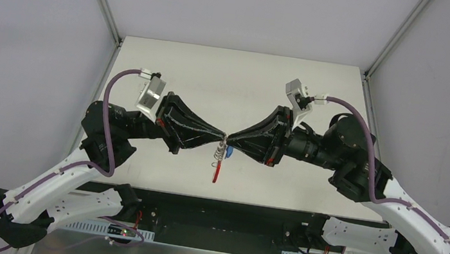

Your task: Put the keys on the keyring

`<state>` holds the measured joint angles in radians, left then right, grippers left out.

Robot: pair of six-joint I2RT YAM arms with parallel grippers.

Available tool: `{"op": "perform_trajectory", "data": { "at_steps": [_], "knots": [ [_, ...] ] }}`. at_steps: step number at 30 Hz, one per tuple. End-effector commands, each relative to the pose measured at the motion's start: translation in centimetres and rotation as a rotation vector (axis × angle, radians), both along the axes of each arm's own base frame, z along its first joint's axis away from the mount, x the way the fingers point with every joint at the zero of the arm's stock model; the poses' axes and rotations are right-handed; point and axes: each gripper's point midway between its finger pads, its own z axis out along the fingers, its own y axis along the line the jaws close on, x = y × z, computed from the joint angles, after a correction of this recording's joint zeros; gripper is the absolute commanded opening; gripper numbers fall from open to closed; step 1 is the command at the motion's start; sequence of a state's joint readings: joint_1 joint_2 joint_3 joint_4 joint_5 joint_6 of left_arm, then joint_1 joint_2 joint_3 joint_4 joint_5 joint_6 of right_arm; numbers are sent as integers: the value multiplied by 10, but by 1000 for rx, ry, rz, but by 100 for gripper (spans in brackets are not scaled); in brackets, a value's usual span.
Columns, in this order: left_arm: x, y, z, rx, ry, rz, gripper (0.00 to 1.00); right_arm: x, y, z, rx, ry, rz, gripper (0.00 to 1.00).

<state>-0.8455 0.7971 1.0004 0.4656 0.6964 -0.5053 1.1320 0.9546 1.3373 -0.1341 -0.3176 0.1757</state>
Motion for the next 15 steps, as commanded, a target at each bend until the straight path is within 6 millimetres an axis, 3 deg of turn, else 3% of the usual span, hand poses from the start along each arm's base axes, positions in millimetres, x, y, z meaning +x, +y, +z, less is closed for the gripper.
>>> {"op": "perform_trajectory", "data": {
  "at_steps": [1,7,15],
  "knots": [
    [-4,7,16,-61,-53,23,0,-4,-1,22,65,-43,9,11],
    [-3,8,16,-63,-49,30,0,-5,1,23,64,-59,10,0],
    [1,6,9,-41,-19,37,0,-9,-4,18,25,-114,7,0]
  ]
}}
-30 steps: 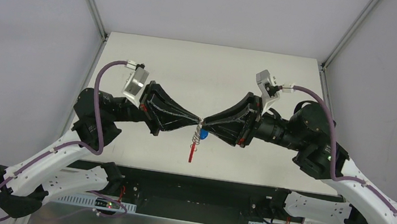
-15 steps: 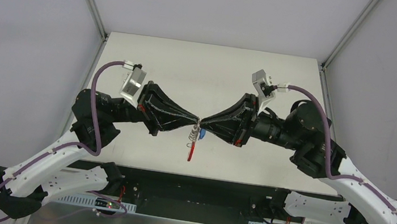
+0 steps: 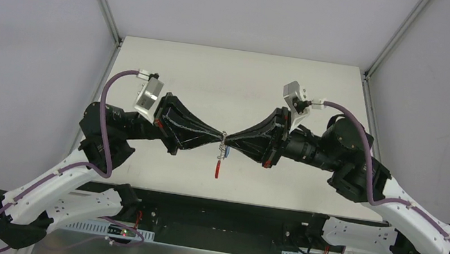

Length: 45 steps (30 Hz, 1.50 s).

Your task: Put the keys on the keyring

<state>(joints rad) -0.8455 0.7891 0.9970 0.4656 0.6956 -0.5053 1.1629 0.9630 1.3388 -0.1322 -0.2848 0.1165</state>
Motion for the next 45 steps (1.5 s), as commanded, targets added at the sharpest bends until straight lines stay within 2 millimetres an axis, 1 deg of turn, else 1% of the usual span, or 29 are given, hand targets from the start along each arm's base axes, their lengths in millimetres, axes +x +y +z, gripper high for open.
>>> {"op": "perform_trajectory", "data": {
  "at_steps": [1,2,5,10,13,15,17,23,32,38,45],
  "knots": [
    [2,3,6,-23,-8,32,0,-10,-10,19,21,-65,21,0],
    [1,3,4,-12,0,27,0,-12,-12,16,-1,-69,28,0],
    [-3,3,0,33,21,4,10,-13,-18,9,-77,-83,30,0],
    [-10,1,-15,135,42,-31,25,-21,-24,-18,-224,-122,91,0],
    [-15,1,-18,174,49,-61,33,-29,-32,-33,-313,-129,142,0],
    [-17,1,-20,199,56,-71,36,-33,-36,-42,-370,-135,169,0],
    [-19,0,-23,223,64,-94,38,-37,-40,-50,-424,-136,207,0],
    [-23,-11,-36,284,126,-189,39,-44,-46,-62,-522,-139,277,0],
    [-25,-21,-50,343,205,-270,40,-47,-40,-71,-593,-120,333,0],
    [-26,-22,-56,360,225,-288,39,-34,-31,-76,-627,-109,286,0],
    [-28,-22,-67,394,233,-305,36,-22,-21,-74,-627,-96,246,0]
  ]
}}
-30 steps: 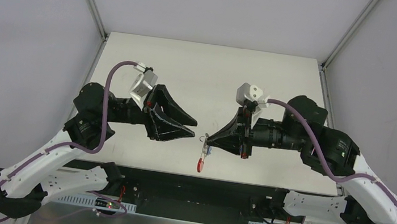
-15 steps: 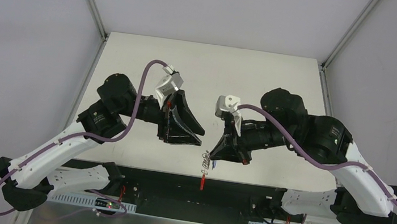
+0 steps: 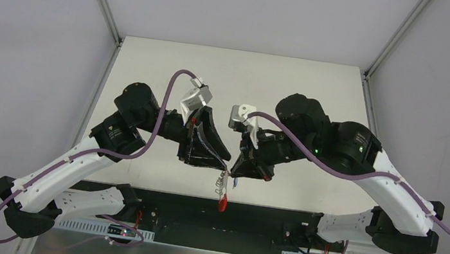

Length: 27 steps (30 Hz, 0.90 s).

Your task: Put the keys on the keyring

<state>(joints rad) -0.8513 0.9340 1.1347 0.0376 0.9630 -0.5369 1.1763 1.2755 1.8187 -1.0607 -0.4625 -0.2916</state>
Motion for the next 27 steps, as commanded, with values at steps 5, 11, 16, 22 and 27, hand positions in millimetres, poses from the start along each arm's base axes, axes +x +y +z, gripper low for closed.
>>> {"op": "perform_trajectory", "data": {
  "at_steps": [5,11,16,22,27],
  "knots": [
    [-7,5,-5,14,-28,-23,36,11,5,23,68,-23,-40,0],
    [-6,6,-11,39,-26,-21,33,19,9,26,77,-12,-65,0],
    [-7,6,-12,38,-35,-22,32,21,11,26,76,-3,-72,0],
    [-7,7,-12,37,-42,-16,32,21,13,23,67,8,-71,0],
    [-5,6,-13,41,-41,-12,28,21,13,24,69,9,-71,0]
  ]
}}
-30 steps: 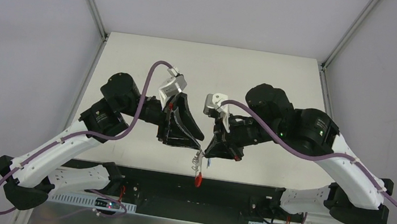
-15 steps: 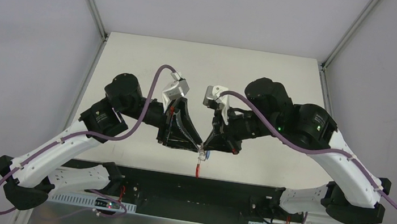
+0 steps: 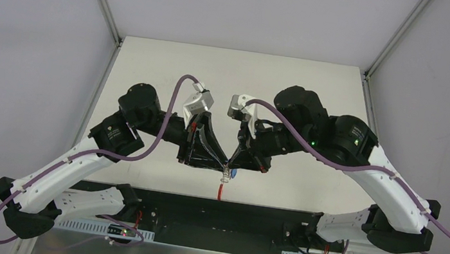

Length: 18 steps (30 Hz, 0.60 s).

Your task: Put the keys on the keyring

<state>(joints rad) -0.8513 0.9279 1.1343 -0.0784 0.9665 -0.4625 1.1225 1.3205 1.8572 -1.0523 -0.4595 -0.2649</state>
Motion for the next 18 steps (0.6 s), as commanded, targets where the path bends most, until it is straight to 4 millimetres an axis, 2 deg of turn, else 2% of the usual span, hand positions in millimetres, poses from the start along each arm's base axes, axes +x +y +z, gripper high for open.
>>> {"op": "perform_trajectory", "data": {
  "at_steps": [1,3,14,18],
  "knots": [
    [-4,2,5,-25,-39,-11,27,0,3,21,71,-13,0,0],
    [-2,2,6,-25,-40,-1,25,-1,3,20,65,-11,8,0],
    [6,-5,2,-4,-30,7,0,-5,0,15,45,-7,32,0],
    [9,-8,0,4,-36,14,0,-8,-1,13,44,0,48,0]
  ]
}}
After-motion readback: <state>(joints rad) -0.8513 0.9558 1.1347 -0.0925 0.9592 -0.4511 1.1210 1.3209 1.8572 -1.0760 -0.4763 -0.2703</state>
